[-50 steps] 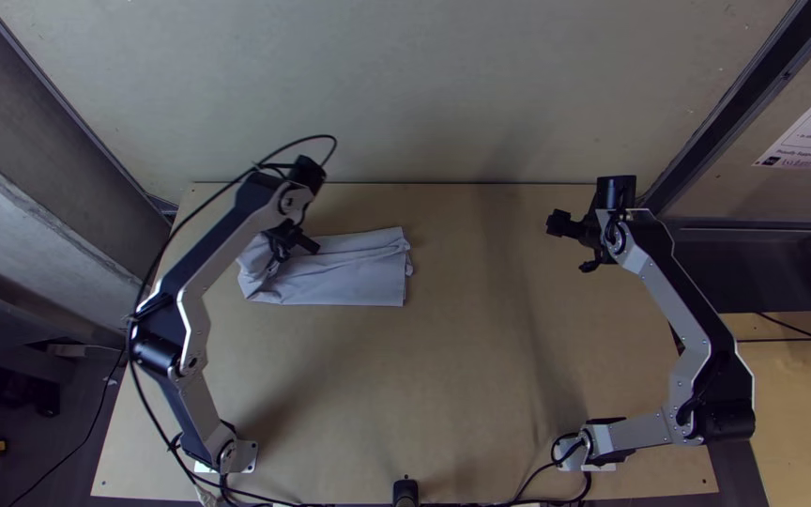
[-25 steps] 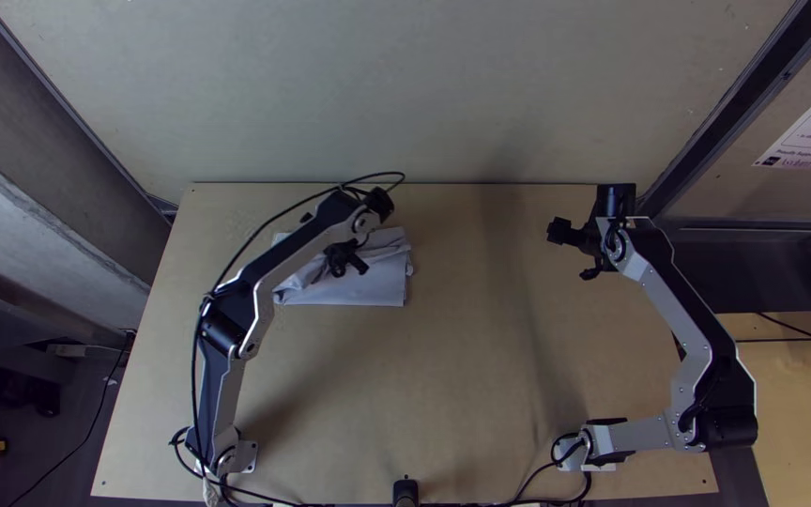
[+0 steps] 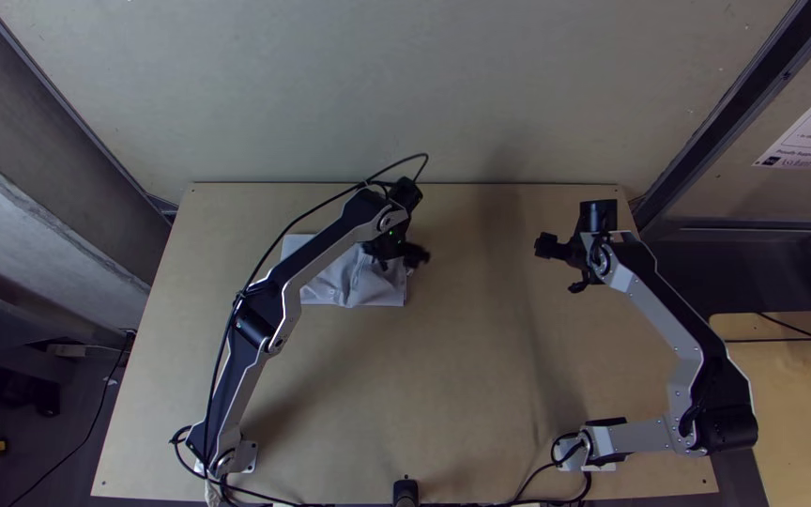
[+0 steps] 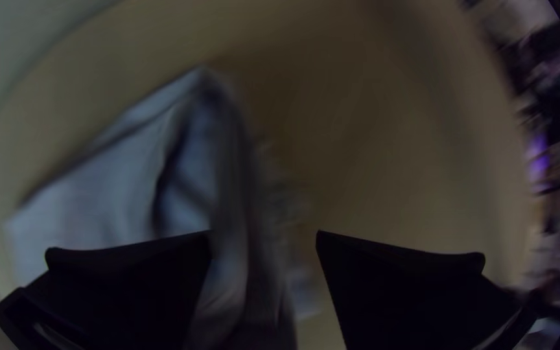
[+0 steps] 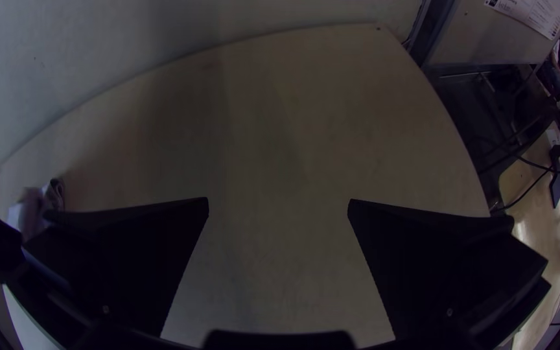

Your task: Fold the t-shirt

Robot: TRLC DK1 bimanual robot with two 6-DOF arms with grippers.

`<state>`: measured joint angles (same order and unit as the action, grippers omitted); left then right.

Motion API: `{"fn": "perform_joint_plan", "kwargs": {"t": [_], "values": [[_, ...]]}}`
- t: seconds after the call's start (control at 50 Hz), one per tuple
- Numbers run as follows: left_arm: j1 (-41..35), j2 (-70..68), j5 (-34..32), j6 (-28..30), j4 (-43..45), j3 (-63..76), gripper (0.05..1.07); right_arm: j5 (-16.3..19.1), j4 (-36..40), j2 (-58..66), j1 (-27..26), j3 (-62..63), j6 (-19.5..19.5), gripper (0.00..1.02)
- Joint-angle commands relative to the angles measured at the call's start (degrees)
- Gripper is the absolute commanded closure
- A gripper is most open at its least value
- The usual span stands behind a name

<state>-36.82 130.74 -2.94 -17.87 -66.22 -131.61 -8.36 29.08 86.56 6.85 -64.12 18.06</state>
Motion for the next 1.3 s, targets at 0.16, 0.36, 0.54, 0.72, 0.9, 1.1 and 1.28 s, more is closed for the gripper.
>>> {"fn": "perform_joint_plan", "kwargs": {"t": [0.16, 0.36, 0.54, 0.72, 0.9, 1.1, 1.28], "values": [[3.9, -2.2, -15.9, -17.4, 14.7, -2.1, 0.10, 0.0, -1.7, -1.7, 2.0, 5.1, 1.9, 0.04], [5.3, -3.2, -17.3, -14.8, 13.0, -0.7, 0.10, -0.2, -2.5, -2.1, 0.3, 3.2, 0.5, 0.04], [7.4, -7.7, -17.1, -8.9, 13.0, 2.5, 0.10, -0.1, -2.6, -2.1, -4.3, -4.5, -4.8, 0.04], [10.9, -13.7, -13.8, -4.3, 10.9, 4.3, 0.10, 0.5, -2.4, -4.1, -5.5, -13.0, -11.8, 0.04], [14.9, -22.0, -8.6, 2.6, 9.3, 7.9, 0.10, 2.6, -0.9, -6.6, -5.8, -19.3, -16.1, 0.04], [21.1, -33.4, 0.1, 9.7, 14.7, 17.1, 0.10, 7.3, 0.2, -9.9, -7.2, -24.0, -16.9, 0.04], [26.9, -45.3, 0.8, 13.8, 23.1, 29.8, 0.10, 10.1, 0.2, -14.6, -8.0, -24.0, -16.8, 0.04]]}}
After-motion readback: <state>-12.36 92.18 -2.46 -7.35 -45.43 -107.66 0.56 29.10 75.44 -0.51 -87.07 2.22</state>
